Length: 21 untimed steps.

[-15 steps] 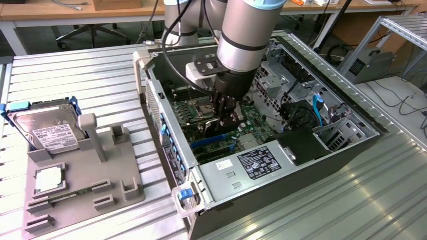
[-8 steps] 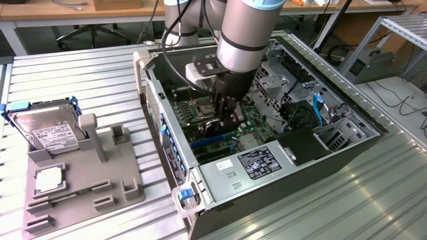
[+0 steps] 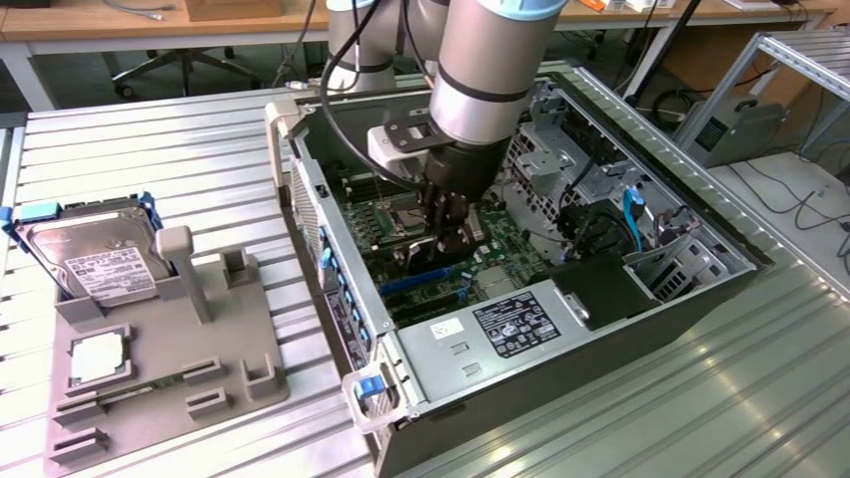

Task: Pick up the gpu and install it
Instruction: 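Insert the gpu into the slot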

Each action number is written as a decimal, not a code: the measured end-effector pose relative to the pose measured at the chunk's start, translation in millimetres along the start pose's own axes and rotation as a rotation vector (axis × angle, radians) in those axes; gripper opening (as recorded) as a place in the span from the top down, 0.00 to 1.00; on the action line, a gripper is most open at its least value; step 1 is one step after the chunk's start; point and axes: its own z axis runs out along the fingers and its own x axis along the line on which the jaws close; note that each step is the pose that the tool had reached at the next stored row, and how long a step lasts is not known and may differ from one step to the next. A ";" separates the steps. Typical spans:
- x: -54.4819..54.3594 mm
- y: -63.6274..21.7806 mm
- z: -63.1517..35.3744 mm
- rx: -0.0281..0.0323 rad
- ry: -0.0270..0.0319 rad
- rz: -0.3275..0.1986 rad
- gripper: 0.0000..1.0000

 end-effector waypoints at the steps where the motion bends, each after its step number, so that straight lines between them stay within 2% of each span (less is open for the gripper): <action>1: 0.0 0.0 0.2 0.0000 0.0000 0.000 0.73; 21: 0.1 0.2 4.1 0.0003 0.0000 0.000 0.73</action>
